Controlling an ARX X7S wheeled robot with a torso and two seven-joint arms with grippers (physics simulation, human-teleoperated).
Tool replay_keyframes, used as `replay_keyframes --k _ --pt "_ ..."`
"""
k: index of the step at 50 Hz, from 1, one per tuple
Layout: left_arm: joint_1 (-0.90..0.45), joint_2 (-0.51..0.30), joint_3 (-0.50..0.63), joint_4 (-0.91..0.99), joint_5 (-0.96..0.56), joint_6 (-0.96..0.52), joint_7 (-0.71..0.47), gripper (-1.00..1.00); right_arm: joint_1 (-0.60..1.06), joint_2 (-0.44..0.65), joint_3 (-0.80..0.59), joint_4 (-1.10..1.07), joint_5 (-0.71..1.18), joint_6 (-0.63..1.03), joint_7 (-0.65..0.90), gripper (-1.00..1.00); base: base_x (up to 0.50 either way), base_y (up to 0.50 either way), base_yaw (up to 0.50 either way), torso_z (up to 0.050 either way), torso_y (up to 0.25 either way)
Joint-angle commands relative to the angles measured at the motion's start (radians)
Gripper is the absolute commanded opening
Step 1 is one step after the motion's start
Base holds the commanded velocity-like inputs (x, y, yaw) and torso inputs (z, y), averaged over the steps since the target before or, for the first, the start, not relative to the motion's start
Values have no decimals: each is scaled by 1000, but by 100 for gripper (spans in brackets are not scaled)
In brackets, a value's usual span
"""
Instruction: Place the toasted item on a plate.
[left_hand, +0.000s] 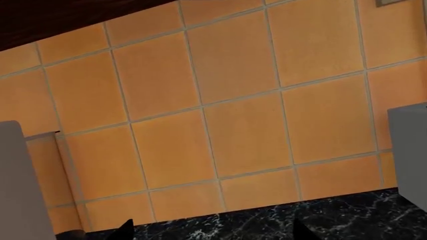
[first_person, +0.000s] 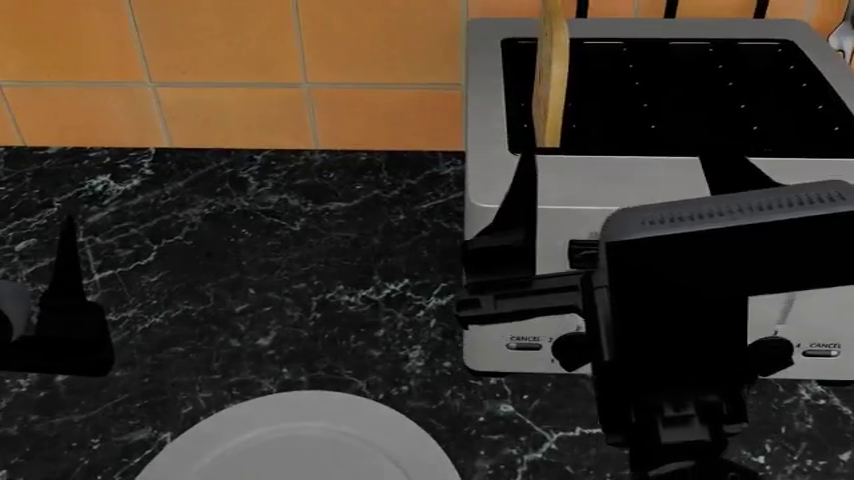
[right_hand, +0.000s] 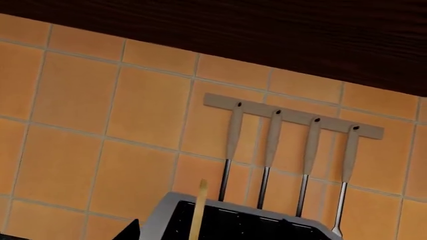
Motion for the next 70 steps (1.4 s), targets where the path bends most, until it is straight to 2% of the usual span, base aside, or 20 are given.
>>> replay_keyframes --k 1,11,29,36,52,59,62,70 --pt "2 -4 -4 7 -6 -5 -2 100 93 7 10 -31 28 124 4 100 0 0 0 0 0" --pt "6 -4 -3 1 -6 6 -5 100 262 3 -8 0 51 261 -2 100 0 0 0 0 0" --pt "15 -2 5 -13 -7 27 -8 100 375 -16 9 120 66 272 -15 100 0 0 0 0 0" --pt "23 -8 -1 -2 -13 23 -8 100 422 -30 8 186 75 341 -7 100 0 0 0 0 0" --pt "16 -7 4 -5 -18 24 -11 100 666 -139 1 439 109 491 -7 100 0 0 0 0 0" --pt "24 -9 3 -5 -22 30 -9 100 697 -165 8 573 106 469 -12 100 0 0 0 0 0" --pt "26 -12 -2 2 -25 26 -10 100 727 -192 59 615 115 521 13 100 0 0 0 0 0" --pt "31 -9 4 -8 -25 38 -12 100 780 -206 69 671 130 587 19 100 0 0 0 0 0"
